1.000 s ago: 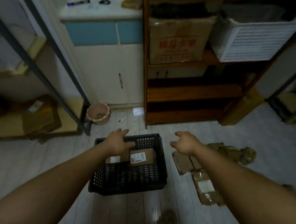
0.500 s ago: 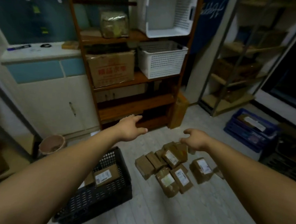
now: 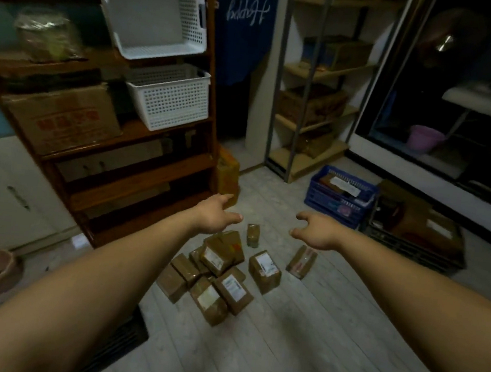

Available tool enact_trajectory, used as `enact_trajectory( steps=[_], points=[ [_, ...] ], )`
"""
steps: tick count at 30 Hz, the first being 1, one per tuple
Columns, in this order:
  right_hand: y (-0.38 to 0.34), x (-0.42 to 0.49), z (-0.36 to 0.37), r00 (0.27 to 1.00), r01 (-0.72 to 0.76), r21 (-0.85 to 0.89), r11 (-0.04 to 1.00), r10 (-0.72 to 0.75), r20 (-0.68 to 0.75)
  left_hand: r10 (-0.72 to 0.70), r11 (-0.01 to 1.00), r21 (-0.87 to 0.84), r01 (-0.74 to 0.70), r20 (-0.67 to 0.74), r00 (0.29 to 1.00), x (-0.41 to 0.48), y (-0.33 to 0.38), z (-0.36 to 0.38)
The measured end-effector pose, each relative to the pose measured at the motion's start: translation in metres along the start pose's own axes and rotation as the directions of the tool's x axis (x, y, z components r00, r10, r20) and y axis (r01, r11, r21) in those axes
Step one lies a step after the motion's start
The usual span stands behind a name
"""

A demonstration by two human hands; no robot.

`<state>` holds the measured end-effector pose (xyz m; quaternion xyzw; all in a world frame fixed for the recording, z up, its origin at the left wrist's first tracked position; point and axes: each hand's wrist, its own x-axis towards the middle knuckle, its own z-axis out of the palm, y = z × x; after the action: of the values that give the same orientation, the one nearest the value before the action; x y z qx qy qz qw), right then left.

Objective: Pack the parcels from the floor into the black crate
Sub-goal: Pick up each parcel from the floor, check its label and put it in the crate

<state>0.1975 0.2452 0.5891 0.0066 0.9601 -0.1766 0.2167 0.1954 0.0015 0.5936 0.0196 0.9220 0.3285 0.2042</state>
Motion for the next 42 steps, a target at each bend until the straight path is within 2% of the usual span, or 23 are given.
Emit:
enact_trajectory(
  steps=[4, 7, 16, 23, 27, 31, 34, 39, 42],
  points=[
    [0.026, 0.03, -0.01, 1.0, 0.012, 0.04, 0.999, -0.012, -0.011, -0.004, 0.999, 0.032, 0.003, 0.011, 1.0, 0.035, 0.018, 0.017],
    [0.036, 0.062, -0.012, 0.999, 0.011, 0.072, 0.997, -0.013, 0.038, -0.029, 0.999, 0.035, 0.028, 0.025, 0.999, 0.071, 0.02, 0.021],
    [0.07, 0.172, -0.041, 0.986, -0.044, 0.017, 0.999, 0.04, 0.163, -0.063, 0.996, -0.053, 0.066, 0.062, 0.996, 0.197, 0.027, 0.025],
    [0.097, 0.247, -0.057, 0.974, -0.042, 0.04, 0.998, 0.032, 0.224, -0.209, 0.965, -0.149, 0.216, 0.066, 0.976, 0.244, 0.02, 0.034],
    [0.115, 0.294, -0.05, 0.956, 0.02, 0.068, 0.998, -0.039, 0.291, -0.313, 0.918, -0.249, 0.31, 0.03, 0.949, 0.264, 0.019, 0.055],
    [0.148, 0.341, -0.03, 0.908, 0.051, 0.082, 0.995, -0.08, 0.412, -0.434, 0.838, -0.375, 0.397, -0.018, 0.901, 0.284, 0.022, 0.101],
    [0.193, 0.384, 0.01, 0.869, 0.036, 0.079, 0.996, -0.07, 0.489, -0.479, 0.792, -0.419, 0.443, 0.021, 0.877, 0.306, 0.019, 0.148],
    [0.228, 0.427, 0.074, 0.871, 0.065, 0.005, 0.998, -0.059, 0.488, -0.514, 0.795, -0.367, 0.483, 0.017, 0.858, 0.351, -0.024, 0.233],
    [0.242, 0.46, 0.133, 0.876, 0.046, 0.079, 0.996, -0.078, 0.475, -0.546, 0.758, -0.392, 0.522, 0.057, 0.836, 0.385, -0.068, 0.291]
  ],
)
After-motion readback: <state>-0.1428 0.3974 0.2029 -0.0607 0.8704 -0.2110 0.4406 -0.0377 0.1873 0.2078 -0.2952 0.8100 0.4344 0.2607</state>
